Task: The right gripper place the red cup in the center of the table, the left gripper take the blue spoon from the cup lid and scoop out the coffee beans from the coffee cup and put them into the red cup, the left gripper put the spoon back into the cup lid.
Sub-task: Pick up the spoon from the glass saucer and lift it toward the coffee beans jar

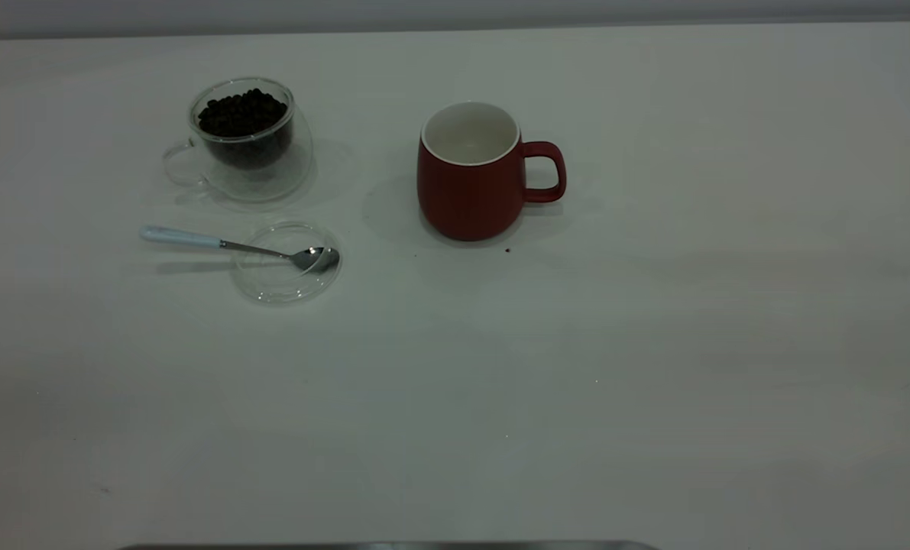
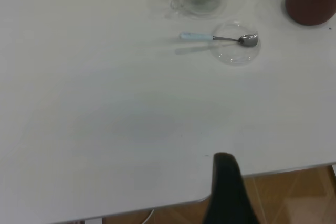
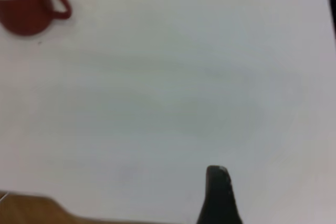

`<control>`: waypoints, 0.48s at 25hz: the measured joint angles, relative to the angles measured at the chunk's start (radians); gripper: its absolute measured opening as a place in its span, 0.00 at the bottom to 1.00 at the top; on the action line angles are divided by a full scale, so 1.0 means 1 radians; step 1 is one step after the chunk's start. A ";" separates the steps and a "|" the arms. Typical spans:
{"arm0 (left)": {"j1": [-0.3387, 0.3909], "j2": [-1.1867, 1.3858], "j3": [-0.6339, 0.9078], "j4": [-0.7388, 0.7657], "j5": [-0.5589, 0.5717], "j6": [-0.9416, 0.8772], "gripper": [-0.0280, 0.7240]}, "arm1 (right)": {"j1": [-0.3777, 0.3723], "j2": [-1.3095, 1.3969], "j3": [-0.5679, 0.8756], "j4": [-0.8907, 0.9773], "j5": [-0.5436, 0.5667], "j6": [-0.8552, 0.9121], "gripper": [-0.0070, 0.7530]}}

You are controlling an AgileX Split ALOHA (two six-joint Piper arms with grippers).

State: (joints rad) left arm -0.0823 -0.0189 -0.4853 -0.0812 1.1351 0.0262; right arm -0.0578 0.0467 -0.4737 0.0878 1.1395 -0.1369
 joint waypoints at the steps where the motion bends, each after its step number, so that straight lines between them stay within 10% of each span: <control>1: 0.000 0.000 0.000 0.000 0.000 -0.001 0.79 | -0.001 -0.011 0.001 -0.007 -0.002 0.002 0.79; 12: 0.000 -0.001 0.000 0.000 0.000 0.000 0.79 | -0.002 -0.063 0.005 -0.044 -0.006 0.006 0.79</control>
State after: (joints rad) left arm -0.0823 -0.0197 -0.4853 -0.0812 1.1351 0.0262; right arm -0.0596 -0.0162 -0.4690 0.0436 1.1340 -0.1309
